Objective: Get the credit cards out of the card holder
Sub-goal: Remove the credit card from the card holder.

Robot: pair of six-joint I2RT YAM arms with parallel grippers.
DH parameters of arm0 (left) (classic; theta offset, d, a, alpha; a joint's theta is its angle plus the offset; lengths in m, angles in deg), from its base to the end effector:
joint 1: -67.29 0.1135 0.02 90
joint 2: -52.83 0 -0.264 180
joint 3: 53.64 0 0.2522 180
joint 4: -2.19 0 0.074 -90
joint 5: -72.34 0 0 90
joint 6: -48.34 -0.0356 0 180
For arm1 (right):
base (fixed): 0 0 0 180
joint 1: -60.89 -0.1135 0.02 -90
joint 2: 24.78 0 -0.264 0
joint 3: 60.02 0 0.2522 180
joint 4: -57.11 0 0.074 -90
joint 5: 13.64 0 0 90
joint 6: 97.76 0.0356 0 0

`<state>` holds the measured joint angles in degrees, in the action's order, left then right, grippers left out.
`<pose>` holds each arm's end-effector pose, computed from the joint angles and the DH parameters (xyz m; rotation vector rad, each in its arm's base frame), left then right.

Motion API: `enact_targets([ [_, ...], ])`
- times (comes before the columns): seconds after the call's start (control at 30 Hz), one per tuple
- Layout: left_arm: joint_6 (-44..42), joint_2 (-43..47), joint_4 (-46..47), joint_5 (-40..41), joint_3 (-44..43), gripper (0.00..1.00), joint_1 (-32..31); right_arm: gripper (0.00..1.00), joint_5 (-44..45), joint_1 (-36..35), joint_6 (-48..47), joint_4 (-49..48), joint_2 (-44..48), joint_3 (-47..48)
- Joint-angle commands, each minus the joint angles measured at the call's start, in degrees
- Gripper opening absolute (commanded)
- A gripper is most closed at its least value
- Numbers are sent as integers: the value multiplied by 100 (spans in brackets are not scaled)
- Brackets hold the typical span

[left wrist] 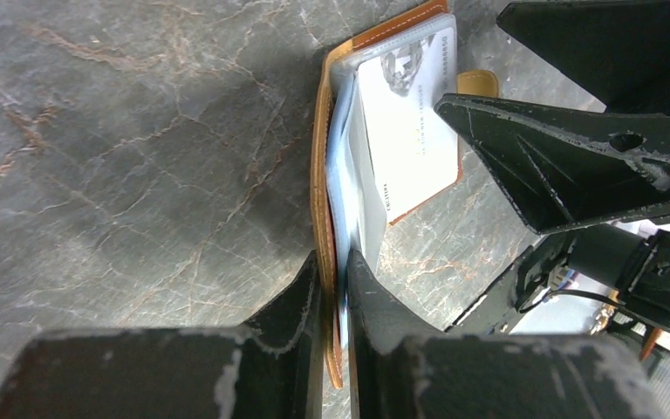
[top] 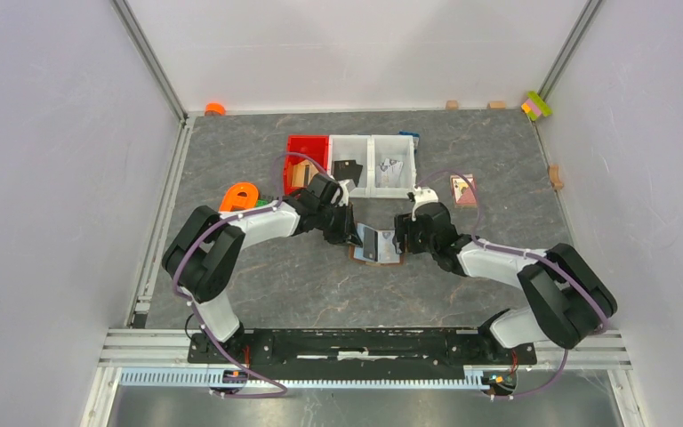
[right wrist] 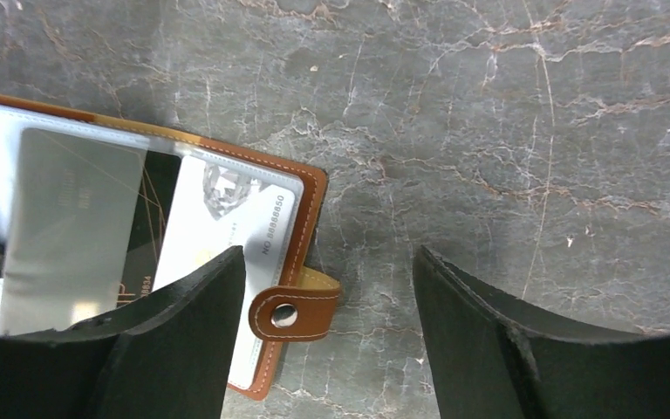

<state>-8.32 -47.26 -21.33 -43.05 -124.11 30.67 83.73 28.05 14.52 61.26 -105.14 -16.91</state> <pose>0.2711 -0.2205 0.1638 0.2782 2.6774 -1.0083 0.2197 0.1364 0.1488 -0.1457 2.3067 0.3507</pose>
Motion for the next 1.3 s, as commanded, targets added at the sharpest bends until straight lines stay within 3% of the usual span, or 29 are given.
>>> enact_targets([
  [0.0,-324,-20,-254,411,-234,3,5,73,-231,6,77,12,-315,277],
  [0.13,-281,-89,-222,357,-231,7,40,65,-515,5,80,13,-527,375],
  [0.33,144,-91,768,-532,140,37,152,46,-657,6,96,-103,-508,329],
  [0.53,626,-137,1855,-1184,529,50,313,32,-720,6,111,-162,-516,311],
  [0.67,654,-220,2027,-1315,547,54,313,29,-930,6,143,-226,-537,300],
  [0.83,764,-675,2027,-1440,387,52,276,27,-1085,6,162,-303,-542,276],
  [0.97,784,-937,1885,-1460,238,43,270,26,-1147,6,163,-344,-531,265],
  [1.1,780,-1013,1837,-1501,188,24,269,28,-1192,10,171,-383,-469,247],
  [1.2,824,-884,2019,-1618,259,8,273,39,-1076,14,121,-336,-274,226],
  [1.27,924,-722,2259,-1694,386,3,300,44,-879,14,82,-305,-30,161],
])
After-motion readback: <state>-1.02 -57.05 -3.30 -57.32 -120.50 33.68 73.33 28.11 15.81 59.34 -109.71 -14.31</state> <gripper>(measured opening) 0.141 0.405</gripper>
